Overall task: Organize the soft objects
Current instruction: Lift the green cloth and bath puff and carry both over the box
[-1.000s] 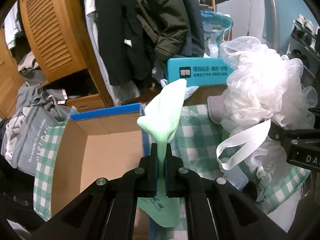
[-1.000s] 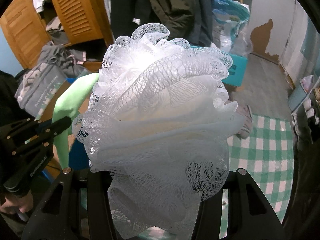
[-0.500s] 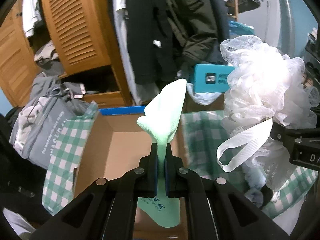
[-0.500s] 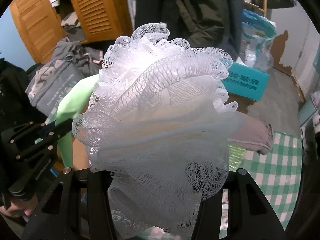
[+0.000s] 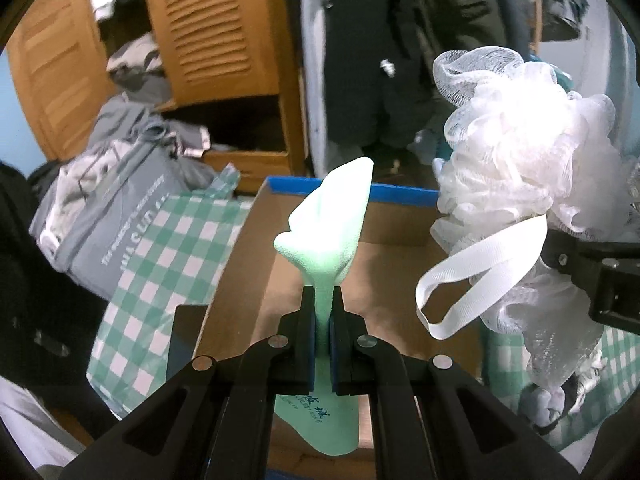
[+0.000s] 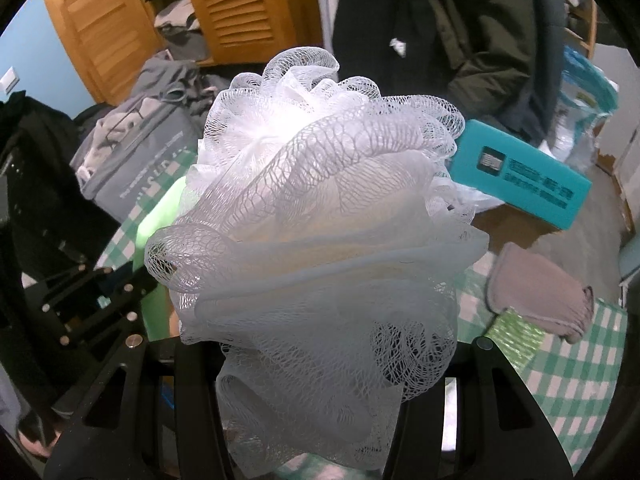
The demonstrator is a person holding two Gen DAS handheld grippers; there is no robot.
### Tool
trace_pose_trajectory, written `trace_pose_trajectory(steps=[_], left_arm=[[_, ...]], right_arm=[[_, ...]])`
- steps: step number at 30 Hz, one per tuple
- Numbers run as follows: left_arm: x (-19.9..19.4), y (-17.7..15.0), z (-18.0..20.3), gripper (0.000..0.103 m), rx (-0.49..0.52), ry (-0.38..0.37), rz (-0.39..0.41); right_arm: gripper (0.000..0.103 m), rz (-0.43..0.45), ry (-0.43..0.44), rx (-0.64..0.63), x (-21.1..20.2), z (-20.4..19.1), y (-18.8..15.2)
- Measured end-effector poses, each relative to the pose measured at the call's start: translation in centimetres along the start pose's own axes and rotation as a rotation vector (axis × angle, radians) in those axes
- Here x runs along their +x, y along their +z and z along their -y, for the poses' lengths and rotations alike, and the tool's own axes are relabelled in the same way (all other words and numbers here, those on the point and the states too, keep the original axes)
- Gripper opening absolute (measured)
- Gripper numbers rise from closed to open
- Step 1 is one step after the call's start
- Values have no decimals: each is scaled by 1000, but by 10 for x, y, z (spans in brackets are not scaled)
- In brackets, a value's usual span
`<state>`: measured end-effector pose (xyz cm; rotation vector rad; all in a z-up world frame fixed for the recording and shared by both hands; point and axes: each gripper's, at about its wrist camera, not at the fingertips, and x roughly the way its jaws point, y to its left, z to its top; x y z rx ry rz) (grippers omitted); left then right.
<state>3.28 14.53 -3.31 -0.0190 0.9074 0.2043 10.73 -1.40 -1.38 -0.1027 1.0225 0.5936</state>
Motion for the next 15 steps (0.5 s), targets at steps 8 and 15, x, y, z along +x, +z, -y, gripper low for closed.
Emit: trace_pose_trajectory(steps=[8, 15], left_arm=[[34, 8, -39, 5, -116, -6, -58], [58, 5, -43, 5, -113, 16, -104]], right_arm=[[49, -72, 11, 0, 47, -18, 19], [50, -136, 18, -20, 82, -28, 22]])
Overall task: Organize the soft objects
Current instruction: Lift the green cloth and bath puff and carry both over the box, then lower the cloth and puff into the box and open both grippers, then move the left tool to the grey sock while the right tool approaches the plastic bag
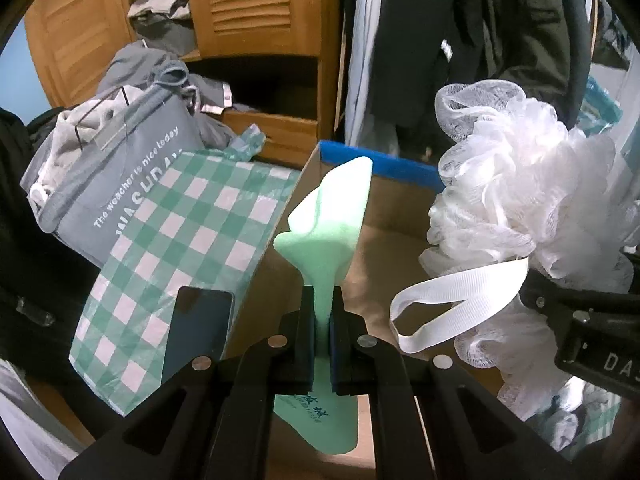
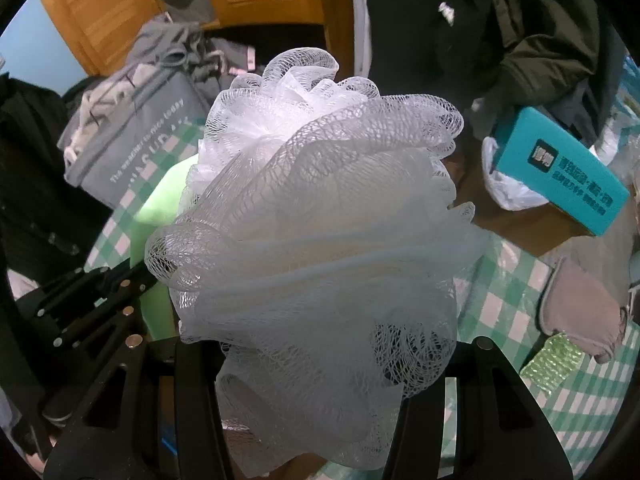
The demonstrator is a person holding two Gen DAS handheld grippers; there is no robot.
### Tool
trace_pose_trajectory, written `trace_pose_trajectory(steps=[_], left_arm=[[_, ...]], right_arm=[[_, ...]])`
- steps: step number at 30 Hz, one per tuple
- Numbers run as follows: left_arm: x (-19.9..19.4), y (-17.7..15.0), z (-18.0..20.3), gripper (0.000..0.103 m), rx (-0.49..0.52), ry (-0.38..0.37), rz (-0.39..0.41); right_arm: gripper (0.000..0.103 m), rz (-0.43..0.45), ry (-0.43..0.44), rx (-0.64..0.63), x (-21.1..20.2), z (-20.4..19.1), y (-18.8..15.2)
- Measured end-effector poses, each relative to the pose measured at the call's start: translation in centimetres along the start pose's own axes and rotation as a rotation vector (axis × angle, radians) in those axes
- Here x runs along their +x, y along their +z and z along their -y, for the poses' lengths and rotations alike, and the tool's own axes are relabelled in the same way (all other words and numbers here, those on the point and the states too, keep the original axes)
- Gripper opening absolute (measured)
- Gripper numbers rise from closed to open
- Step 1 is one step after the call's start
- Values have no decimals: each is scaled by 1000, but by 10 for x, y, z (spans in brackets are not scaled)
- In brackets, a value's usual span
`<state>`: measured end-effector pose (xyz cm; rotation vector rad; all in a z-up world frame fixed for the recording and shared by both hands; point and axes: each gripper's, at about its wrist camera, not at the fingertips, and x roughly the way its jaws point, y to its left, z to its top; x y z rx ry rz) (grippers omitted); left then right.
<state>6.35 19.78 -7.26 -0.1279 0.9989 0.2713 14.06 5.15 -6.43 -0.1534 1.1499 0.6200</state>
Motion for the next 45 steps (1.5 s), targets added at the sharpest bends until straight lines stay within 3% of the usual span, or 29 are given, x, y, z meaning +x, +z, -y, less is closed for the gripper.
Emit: trace_pose_trajectory(steps=[2, 4, 6, 9, 22, 35, 39, 45], left_arm=[[6, -2, 0, 8, 2, 22, -20], [6, -4, -1, 17, 4, 27, -28], [1, -5, -1, 34, 1, 43, -7], [-6, -3, -1, 47, 9, 43, 19], [-25, -11, 14, 49, 66, 23, 26], [-55, -22, 45, 63, 160, 15, 74], [-63, -26, 61, 72, 194, 0, 90], [-69, -35, 93, 74, 249, -55, 87]], right_arm=[[54, -18, 11, -2, 5, 2, -1], [61, -19, 4, -2, 8, 2, -2], [67, -7, -17, -15, 6, 1, -3], [76, 19, -28, -31, 0, -1, -3], [80, 70, -26, 8, -32, 16, -10], [80, 94, -50, 37, -67, 47, -43], [81, 101, -56, 52, -79, 60, -56], [82, 102, -79, 94, -94, 85, -77]])
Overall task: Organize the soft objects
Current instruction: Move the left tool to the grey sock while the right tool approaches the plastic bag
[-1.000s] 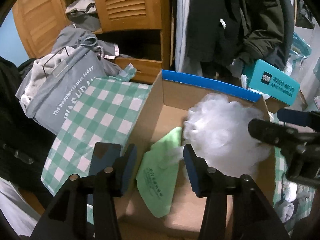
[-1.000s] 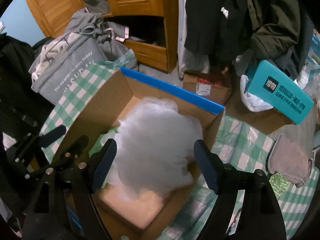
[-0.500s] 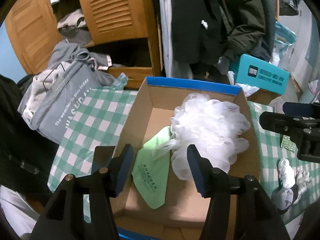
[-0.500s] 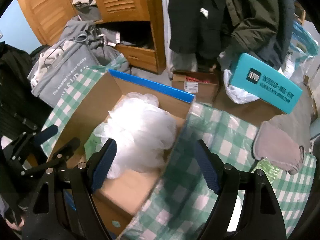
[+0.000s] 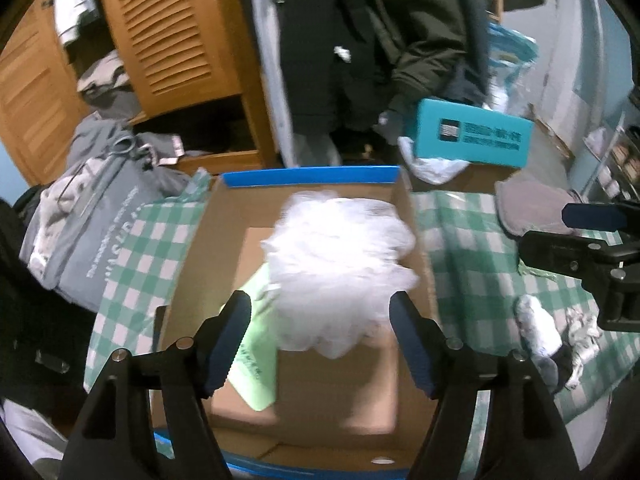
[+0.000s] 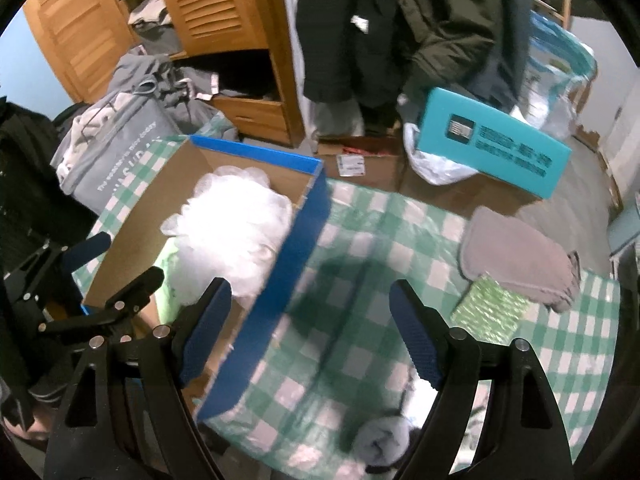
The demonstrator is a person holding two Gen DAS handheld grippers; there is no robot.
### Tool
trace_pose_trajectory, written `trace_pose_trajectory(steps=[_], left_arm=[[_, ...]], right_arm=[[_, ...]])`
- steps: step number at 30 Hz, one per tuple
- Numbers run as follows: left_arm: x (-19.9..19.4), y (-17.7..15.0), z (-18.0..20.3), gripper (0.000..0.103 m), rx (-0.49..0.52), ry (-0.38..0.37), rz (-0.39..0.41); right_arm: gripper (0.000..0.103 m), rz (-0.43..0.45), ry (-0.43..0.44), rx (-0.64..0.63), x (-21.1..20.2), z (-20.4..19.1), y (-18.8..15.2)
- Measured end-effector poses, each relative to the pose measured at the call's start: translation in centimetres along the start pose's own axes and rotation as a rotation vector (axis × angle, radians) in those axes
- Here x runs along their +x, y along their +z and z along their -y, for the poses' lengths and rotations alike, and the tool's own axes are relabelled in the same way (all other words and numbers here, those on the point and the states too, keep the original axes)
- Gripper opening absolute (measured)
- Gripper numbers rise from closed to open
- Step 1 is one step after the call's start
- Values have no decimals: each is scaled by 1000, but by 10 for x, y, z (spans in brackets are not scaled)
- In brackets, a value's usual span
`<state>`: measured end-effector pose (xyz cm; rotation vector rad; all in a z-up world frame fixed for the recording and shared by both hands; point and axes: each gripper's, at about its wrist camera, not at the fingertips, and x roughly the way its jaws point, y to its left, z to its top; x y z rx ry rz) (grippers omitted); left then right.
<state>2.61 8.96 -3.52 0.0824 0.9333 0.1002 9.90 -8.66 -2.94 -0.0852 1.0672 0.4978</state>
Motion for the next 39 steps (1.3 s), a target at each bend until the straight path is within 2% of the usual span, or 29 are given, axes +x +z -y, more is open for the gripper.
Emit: trace_pose_trajectory(steps=[3, 19, 29, 39], left_arm=[[-2, -1, 19, 77, 46, -2, 5], [-12, -8, 116, 81, 229, -78, -11], [-1, -23, 153, 82, 253, -153, -97], [19, -43, 186, 82, 296, -182, -199]], right_arm=[[82, 2, -27, 14, -8, 16, -11], [82, -11, -110, 102, -41, 94, -74], [82, -59, -149, 181, -38, 140, -113], [82, -128, -179, 253, -25, 175, -148]])
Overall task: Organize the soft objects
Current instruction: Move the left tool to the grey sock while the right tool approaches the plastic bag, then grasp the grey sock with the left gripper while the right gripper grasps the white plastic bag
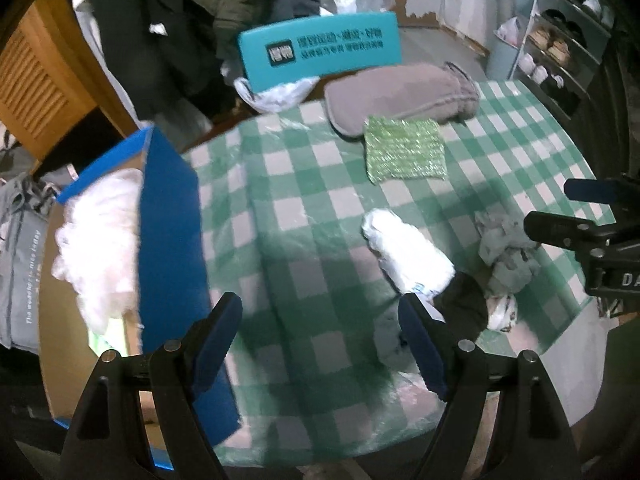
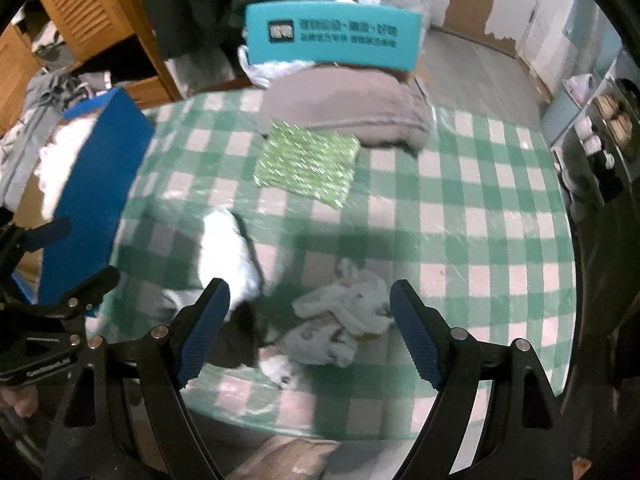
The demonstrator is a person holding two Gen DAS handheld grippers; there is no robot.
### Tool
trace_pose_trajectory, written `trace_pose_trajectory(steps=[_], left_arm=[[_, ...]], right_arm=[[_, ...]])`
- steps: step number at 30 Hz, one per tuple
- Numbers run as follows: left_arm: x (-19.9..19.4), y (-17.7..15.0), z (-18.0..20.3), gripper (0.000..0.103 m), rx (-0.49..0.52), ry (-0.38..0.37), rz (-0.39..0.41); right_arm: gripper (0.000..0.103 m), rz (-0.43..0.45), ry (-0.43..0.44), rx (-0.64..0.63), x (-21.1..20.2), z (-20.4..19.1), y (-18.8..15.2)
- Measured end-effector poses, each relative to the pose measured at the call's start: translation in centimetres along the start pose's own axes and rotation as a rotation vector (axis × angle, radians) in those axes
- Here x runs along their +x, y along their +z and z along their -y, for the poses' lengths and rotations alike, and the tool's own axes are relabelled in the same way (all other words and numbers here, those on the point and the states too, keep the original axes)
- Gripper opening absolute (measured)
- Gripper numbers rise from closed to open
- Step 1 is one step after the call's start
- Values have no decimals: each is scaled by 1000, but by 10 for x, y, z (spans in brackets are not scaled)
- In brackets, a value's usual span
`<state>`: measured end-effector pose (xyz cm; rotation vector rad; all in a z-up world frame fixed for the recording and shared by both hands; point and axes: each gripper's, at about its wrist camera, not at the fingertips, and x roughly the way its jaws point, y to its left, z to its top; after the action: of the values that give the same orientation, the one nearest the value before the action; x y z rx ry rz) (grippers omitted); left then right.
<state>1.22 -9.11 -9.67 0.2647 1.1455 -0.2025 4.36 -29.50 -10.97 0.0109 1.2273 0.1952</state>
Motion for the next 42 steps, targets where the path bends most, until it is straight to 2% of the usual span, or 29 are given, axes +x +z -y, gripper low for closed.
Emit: trace_pose_trajectory(steps=[11, 15, 19, 23, 30, 36, 42], left_arm=[[15, -3, 18, 82, 13, -16, -32], [23, -4, 25, 87, 21, -18, -50], [31, -5, 32, 87, 58, 1, -61], [38, -7, 31, 87, 75, 33, -71], [59, -8, 21, 87, 74, 83, -112], [61, -1, 4, 87, 38, 99, -111], [47, 3, -4, 87, -21, 39, -93]], right_arm=[[82, -147, 13, 96, 53, 22, -25], [82, -162, 1, 91, 62, 20, -28], [82, -188, -14, 63, 68, 21, -29], [77, -186, -21, 46, 66, 26, -30], [77, -185, -89, 34, 61, 38, -32], [77, -176, -89, 59, 55, 46, -30], [78, -153, -55, 97, 46, 56, -27]])
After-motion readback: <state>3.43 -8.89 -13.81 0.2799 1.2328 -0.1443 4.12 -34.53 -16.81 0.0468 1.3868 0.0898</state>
